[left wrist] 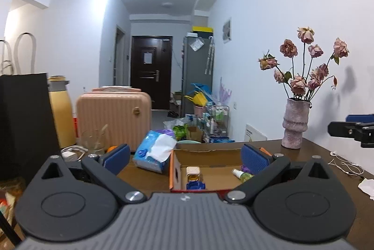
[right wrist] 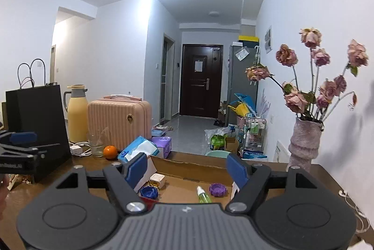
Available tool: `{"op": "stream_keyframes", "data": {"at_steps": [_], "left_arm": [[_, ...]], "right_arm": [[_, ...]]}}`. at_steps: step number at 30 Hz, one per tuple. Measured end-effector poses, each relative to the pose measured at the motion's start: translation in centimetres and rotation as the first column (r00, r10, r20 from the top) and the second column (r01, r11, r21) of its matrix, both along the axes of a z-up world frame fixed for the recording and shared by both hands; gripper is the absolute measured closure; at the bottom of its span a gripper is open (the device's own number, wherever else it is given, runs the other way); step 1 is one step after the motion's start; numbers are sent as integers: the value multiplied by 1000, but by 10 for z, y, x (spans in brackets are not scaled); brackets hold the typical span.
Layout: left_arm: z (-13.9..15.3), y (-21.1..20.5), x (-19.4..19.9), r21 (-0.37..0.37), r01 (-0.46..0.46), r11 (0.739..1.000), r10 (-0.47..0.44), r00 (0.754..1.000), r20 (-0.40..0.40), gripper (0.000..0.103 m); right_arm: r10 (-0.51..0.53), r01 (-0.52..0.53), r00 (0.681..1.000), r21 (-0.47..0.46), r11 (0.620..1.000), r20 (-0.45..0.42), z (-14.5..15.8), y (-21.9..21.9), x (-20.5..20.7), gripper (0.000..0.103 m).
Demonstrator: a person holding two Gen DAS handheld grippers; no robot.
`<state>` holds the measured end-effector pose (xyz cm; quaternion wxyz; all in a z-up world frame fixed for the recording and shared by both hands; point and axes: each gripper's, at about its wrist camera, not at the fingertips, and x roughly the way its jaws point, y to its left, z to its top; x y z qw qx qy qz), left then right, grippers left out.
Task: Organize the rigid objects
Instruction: 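Withdraw both tools from the box back toward the table items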
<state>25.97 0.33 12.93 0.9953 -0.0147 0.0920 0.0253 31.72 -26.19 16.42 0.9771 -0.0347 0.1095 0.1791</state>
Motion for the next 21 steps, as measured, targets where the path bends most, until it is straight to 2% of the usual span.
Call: {"op": "stream_keyframes", "data": {"at_steps": [7, 13, 17, 21], "left_arm": [[-18, 0, -68, -6, -1, 1000, 1, 999, 38, 0], [-45, -2, -125, -36, 28, 999, -26, 999, 41, 0], [-67, -5, -154, -76, 9, 997, -9, 1000, 6, 0], [-80, -14, -157, -57, 58, 997, -61, 997, -55, 0]], "right_arm": [[-14, 13, 1000, 69, 998, 17, -12, -12, -62, 18], [-9, 5, 1000, 112, 994, 29, -38, -18, -125, 11], [-36, 35, 999, 100, 994, 17, -72, -14, -167, 11], [-20, 24, 999, 75, 997, -51, -98, -11, -186, 11]]}}
